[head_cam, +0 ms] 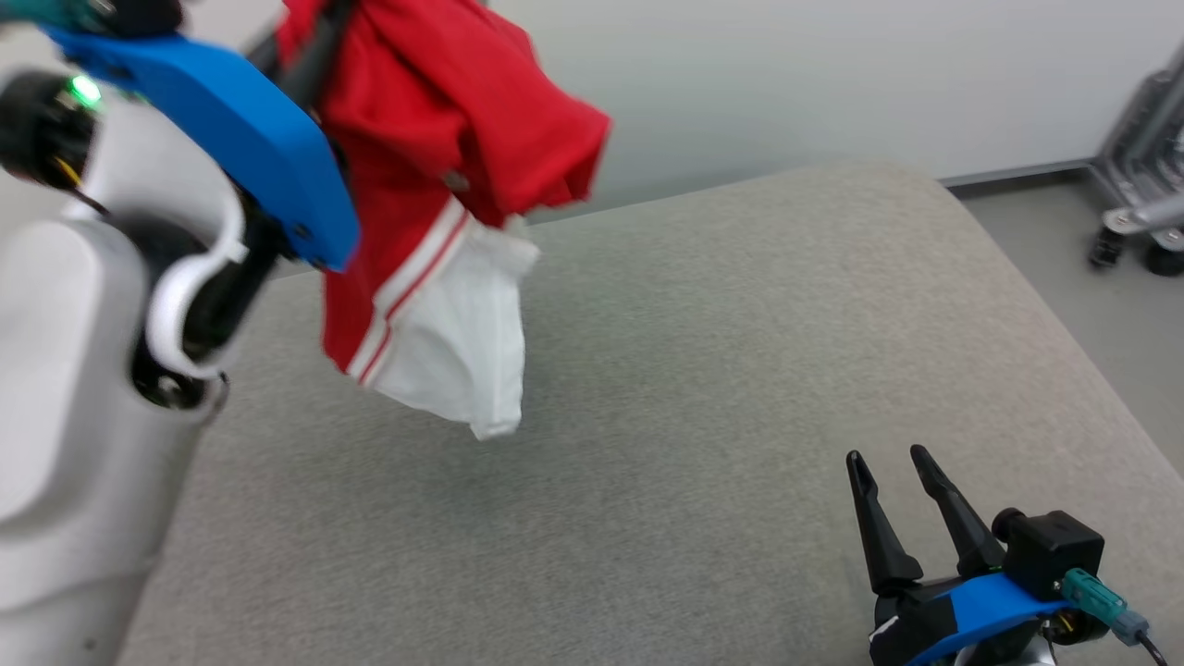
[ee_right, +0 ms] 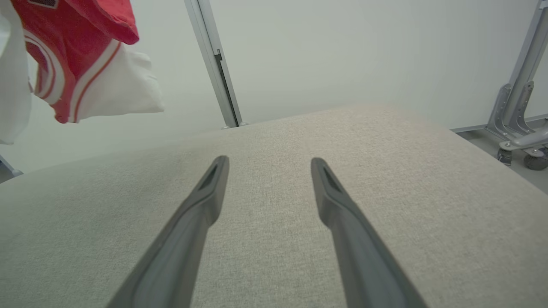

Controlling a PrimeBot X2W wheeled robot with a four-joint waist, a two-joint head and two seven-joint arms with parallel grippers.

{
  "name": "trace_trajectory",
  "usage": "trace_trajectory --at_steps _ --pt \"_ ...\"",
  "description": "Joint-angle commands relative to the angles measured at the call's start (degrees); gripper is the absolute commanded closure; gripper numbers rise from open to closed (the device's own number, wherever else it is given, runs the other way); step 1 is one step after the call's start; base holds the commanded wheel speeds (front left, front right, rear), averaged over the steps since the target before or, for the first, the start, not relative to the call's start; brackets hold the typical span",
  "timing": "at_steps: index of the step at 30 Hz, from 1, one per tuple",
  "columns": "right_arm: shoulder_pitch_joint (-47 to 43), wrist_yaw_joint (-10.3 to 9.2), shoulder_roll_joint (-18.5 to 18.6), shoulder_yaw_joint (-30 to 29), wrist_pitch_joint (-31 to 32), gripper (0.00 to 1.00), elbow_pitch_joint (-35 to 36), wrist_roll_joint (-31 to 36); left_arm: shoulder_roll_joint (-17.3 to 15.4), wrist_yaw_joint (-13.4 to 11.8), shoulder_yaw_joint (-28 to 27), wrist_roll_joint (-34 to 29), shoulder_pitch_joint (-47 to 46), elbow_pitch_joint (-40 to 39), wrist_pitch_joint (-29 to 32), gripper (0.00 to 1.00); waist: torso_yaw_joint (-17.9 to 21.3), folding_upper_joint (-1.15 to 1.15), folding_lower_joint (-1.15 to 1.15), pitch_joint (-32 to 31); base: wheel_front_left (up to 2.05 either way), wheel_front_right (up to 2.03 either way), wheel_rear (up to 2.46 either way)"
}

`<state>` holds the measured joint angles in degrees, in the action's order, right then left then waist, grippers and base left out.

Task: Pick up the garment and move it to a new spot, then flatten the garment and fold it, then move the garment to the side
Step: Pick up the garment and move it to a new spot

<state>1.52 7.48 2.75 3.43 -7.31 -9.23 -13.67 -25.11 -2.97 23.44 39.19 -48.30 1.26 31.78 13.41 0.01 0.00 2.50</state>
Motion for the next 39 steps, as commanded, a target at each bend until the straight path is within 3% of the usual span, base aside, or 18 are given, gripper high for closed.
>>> trace_trajectory --at_steps 1,3,11,13,14,20,25,31,39 --pt "-0.3 0.03 0.3 0.1 0.2 0.0 0.4 -0.1 0.9 0.0 0.9 -0.6 2.0 0.7 -0.9 1.0 2.1 -0.01 0.0 -0.8 0.0 0.0 0.0" --pt "0.0 0.03 0.2 -0.1 0.2 0.0 0.6 -0.4 0.8 0.2 3.2 -2.8 3.7 2.3 -2.0 1.0 3.3 -0.01 0.0 -0.3 0.0 0.0 0.0" --pt "0.7 0.03 0.2 -0.3 -0.5 0.0 0.6 -1.2 6.6 0.0 9.5 -5.4 13.5 14.5 -10.5 1.0 4.4 -0.01 0.0 1.9 0.0 0.0 0.0" --pt "1.0 0.03 0.3 -0.4 -0.6 0.0 0.5 -1.1 8.1 0.0 10.6 -6.1 15.5 18.4 -13.5 0.54 3.9 -0.01 0.0 2.3 0.0 0.0 0.0" --pt "1.1 0.03 0.3 -0.4 -0.7 0.0 0.5 -1.1 8.8 0.0 11.2 -6.6 16.2 20.1 -15.2 0.01 3.6 -0.01 0.0 2.5 0.0 0.0 0.0" --pt "1.5 0.03 0.2 -1.8 -0.9 0.0 0.5 -0.6 14.6 0.3 9.6 -3.6 20.7 25.0 -26.0 0.0 0.4 -0.01 0.0 2.8 0.0 0.0 0.0" --pt "0.6 0.03 0.3 -3.3 -0.3 0.0 1.1 0.5 16.3 -0.9 8.2 -4.6 25.2 24.0 -37.7 0.0 -2.8 -0.01 0.0 1.8 0.0 0.0 0.0" --pt "-0.1 0.03 0.3 -5.3 0.6 0.0 1.9 1.7 14.9 -2.1 6.9 -5.6 30.9 21.1 -44.7 0.0 -6.2 -0.01 0.0 0.0 0.0 0.0 0.0" --pt "-1.6 0.03 0.3 -7.1 1.5 0.0 2.6 2.3 11.8 -5.1 0.4 -8.5 39.4 12.7 -47.0 0.0 -9.4 -0.01 0.0 -2.2 0.0 0.0 0.0"
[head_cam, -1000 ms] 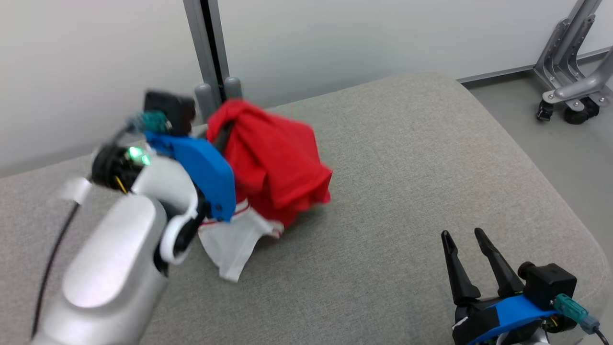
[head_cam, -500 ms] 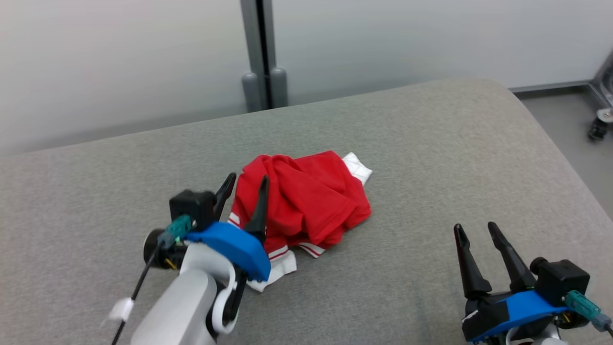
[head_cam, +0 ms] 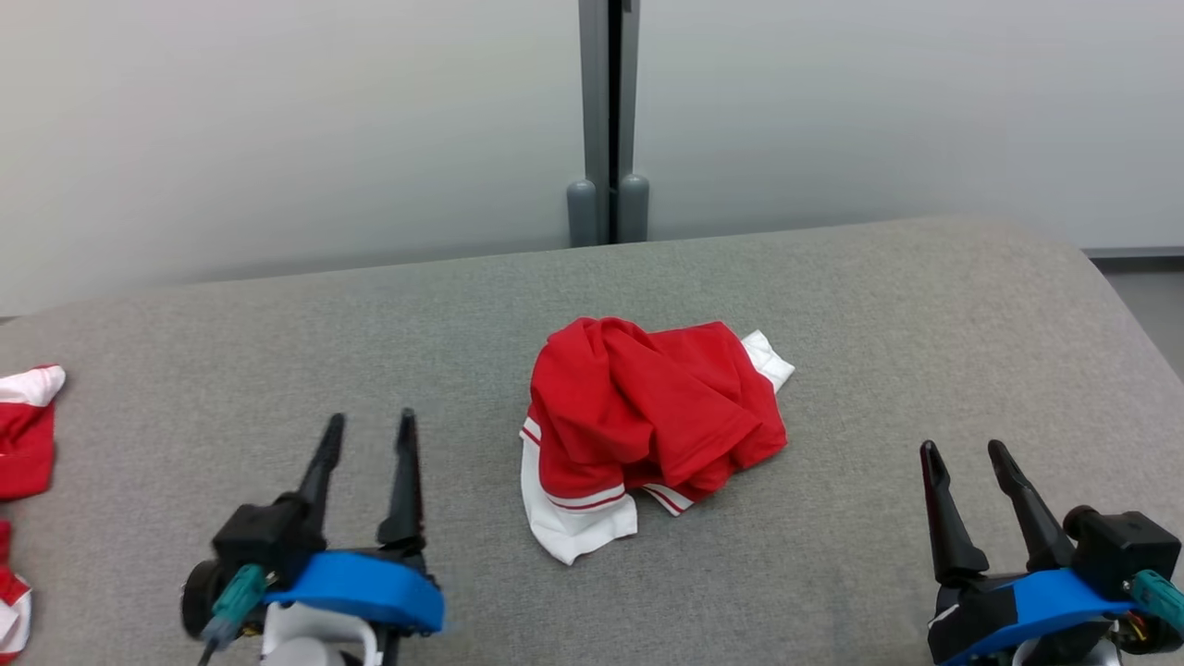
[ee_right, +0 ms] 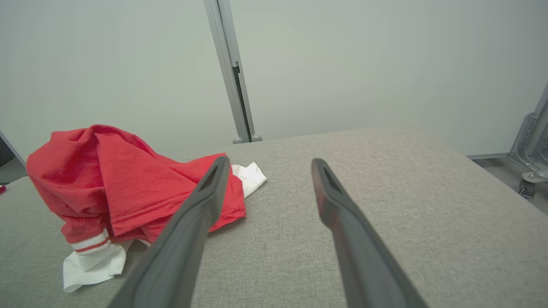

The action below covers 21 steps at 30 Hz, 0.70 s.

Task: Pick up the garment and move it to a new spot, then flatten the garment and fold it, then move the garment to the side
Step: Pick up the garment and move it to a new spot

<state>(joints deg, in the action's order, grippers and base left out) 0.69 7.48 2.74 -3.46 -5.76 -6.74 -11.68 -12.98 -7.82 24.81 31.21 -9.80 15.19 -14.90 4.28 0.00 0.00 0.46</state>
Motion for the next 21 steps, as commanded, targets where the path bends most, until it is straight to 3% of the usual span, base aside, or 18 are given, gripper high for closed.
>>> trace_trajectory --at_steps 1,7,15,21 --pt "-1.0 0.03 0.2 -0.1 0.1 0.0 0.2 0.3 -0.6 -0.4 -2.2 -1.3 2.2 -2.7 -0.3 0.0 -0.6 0.0 0.0 -0.3 0.0 0.0 0.0" --pt "-1.7 0.03 0.3 -0.3 1.1 0.0 0.0 1.0 -1.6 1.0 -7.8 -6.0 9.1 -7.9 -0.3 0.0 -2.6 0.0 0.0 -1.3 0.0 0.0 0.0" --pt "-2.5 0.03 0.3 -1.3 2.1 0.0 -1.0 0.7 2.8 5.6 -15.3 -9.2 15.4 -10.7 -0.4 0.0 -5.5 0.0 0.0 -2.4 0.0 0.0 0.0" --pt "-2.9 0.03 0.3 -1.2 2.6 0.0 -1.5 0.2 4.3 6.1 -17.3 -14.7 17.4 -7.5 -0.4 0.0 -6.6 0.0 0.0 -3.2 0.0 0.0 0.0"
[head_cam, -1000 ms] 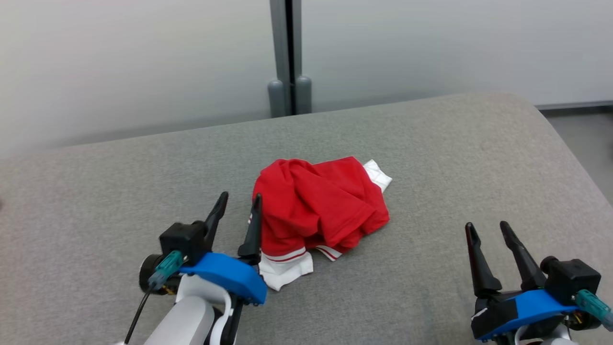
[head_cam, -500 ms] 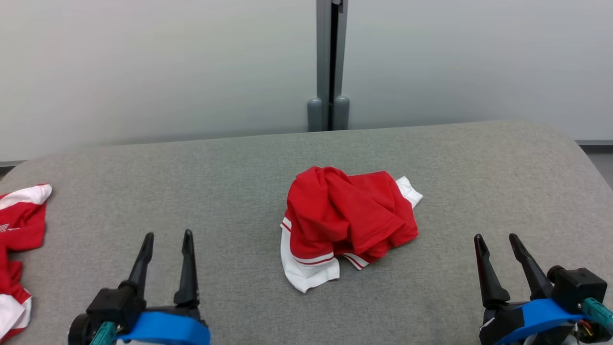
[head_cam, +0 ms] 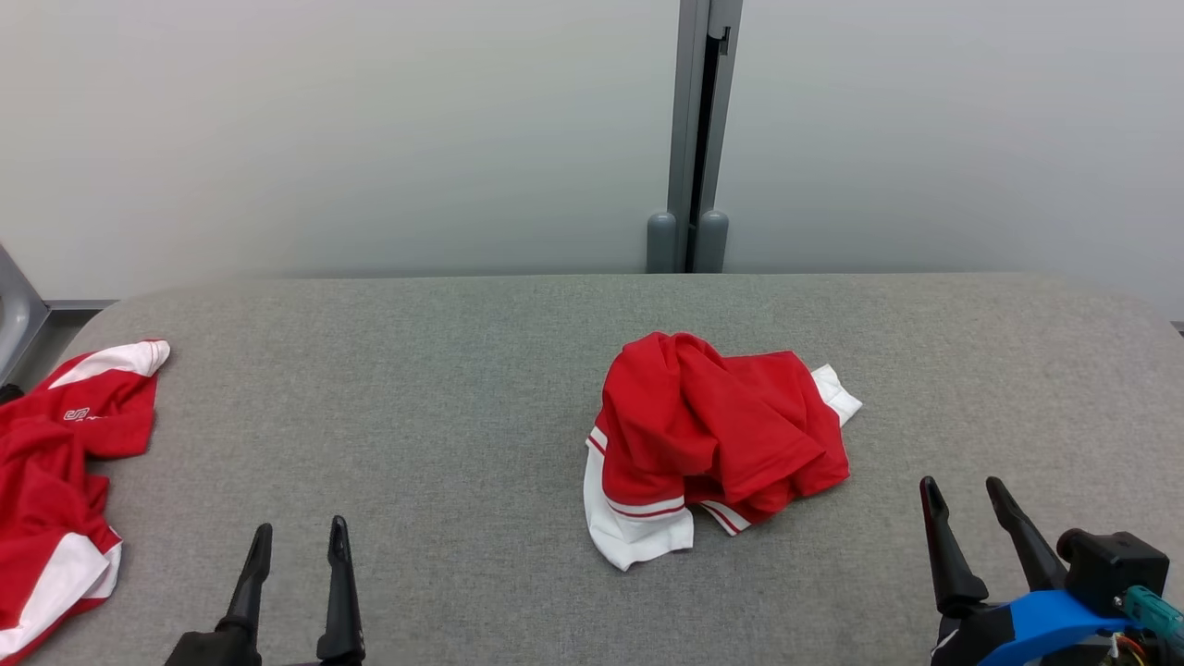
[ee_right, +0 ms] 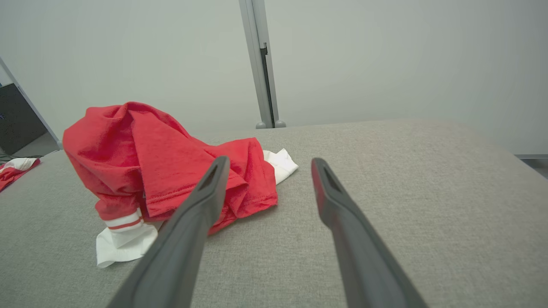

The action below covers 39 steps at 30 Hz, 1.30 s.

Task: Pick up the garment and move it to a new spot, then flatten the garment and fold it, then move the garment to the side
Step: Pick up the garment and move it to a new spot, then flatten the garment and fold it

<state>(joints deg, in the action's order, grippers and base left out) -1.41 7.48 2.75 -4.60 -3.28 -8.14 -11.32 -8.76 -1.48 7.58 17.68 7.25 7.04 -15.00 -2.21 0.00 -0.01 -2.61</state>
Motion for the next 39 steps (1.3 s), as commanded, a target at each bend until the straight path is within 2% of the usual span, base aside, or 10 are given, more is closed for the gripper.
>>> trace_trajectory --at_steps 1,6,12,22,26,31,39 --pt "-0.9 0.03 0.3 0.0 0.1 0.0 -0.2 -0.1 0.2 -0.2 0.3 -2.1 0.3 1.4 -0.3 0.0 -0.3 0.0 0.01 -0.2 0.0 0.0 0.0" --pt "-1.1 0.03 0.3 0.3 0.7 0.0 -0.5 0.1 0.3 -0.2 1.5 -4.2 -0.2 4.8 -0.3 0.0 -0.7 0.0 0.01 -0.5 0.0 0.0 0.0" --pt "-1.4 0.03 0.3 0.4 1.5 0.0 -0.4 0.3 0.4 0.0 1.3 -3.5 -1.4 7.4 -0.2 0.0 -1.0 0.0 0.01 -0.7 0.0 0.0 0.0" --pt "-0.9 0.03 0.2 1.2 2.3 0.0 0.1 -0.4 -0.5 0.2 1.4 -2.2 -1.7 4.7 2.0 0.0 -1.0 0.0 0.01 -0.2 0.0 0.0 0.0" --pt "1.9 0.03 0.2 3.5 3.6 0.0 -0.1 1.0 -0.5 0.0 1.7 -2.3 -1.6 4.0 2.4 0.0 -1.4 0.0 0.01 0.4 0.0 0.0 0.0" --pt "5.8 0.03 0.3 8.9 7.1 0.0 -2.6 3.2 -0.2 -0.2 2.3 -2.1 -2.2 3.3 2.7 0.0 -2.6 0.0 0.01 1.6 0.0 0.0 0.0" --pt "13.6 0.02 0.3 13.3 9.1 0.0 -12.7 7.2 0.0 -0.2 3.3 -2.3 -3.4 2.6 3.1 0.0 -5.3 0.0 0.01 3.5 0.0 0.0 0.0"
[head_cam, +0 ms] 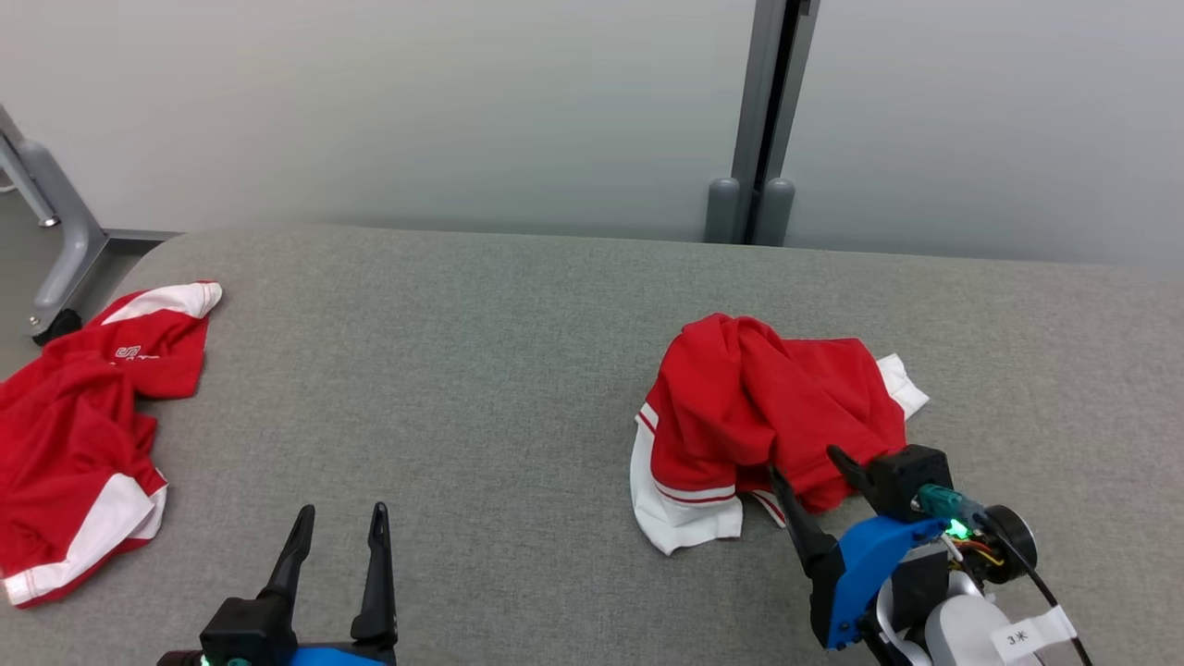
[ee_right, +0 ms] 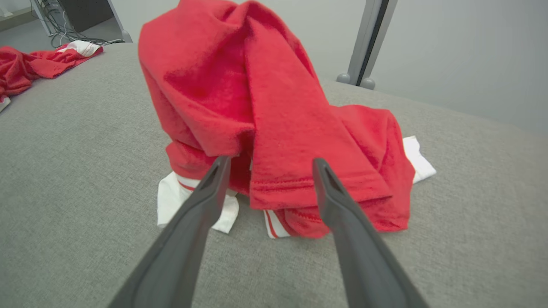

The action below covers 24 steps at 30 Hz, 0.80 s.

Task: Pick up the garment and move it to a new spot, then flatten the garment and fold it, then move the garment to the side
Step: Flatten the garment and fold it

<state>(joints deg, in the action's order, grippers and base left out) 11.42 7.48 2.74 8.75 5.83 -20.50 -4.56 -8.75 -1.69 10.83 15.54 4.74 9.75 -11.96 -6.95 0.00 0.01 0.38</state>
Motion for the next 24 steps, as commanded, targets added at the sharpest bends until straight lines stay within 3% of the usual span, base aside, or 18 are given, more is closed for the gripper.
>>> trace_trajectory --at_steps 1,12,13,14,20,24 --pt "1.7 0.02 0.3 -0.1 -0.2 0.0 -1.7 1.2 -0.1 0.0 0.2 -0.2 -1.0 -0.2 0.1 0.0 -0.8 0.0 -0.01 0.7 0.0 0.0 0.0" --pt "8.6 0.02 0.3 -2.4 -0.9 0.02 -12.0 9.7 0.1 0.2 1.3 0.0 -3.0 -0.2 -0.1 0.0 -2.8 0.0 -0.01 3.1 0.0 0.0 0.0" --pt "9.0 0.02 0.3 -3.0 -1.3 0.58 -12.3 9.9 0.1 0.2 1.4 0.1 -3.1 0.0 -0.1 0.0 -3.0 0.0 -0.01 3.1 0.0 0.0 0.0" --pt "9.2 0.02 0.3 -3.5 -1.6 1.0 -12.7 10.1 0.1 0.2 1.5 0.1 -3.1 0.1 -0.1 0.0 -3.1 0.0 -0.01 3.1 0.0 0.0 0.0" --pt "9.0 0.02 0.2 -8.3 -4.3 1.0 -10.8 9.3 -0.2 0.6 1.7 0.6 -2.8 0.8 -0.4 0.0 -3.4 0.0 -0.01 2.0 0.0 0.0 0.0" --pt "10.3 0.02 0.3 -9.2 -4.3 1.0 -5.3 8.8 -0.5 0.4 1.7 0.8 -2.3 0.7 -0.6 0.0 -3.3 0.0 -0.01 1.0 0.0 0.0 0.0"
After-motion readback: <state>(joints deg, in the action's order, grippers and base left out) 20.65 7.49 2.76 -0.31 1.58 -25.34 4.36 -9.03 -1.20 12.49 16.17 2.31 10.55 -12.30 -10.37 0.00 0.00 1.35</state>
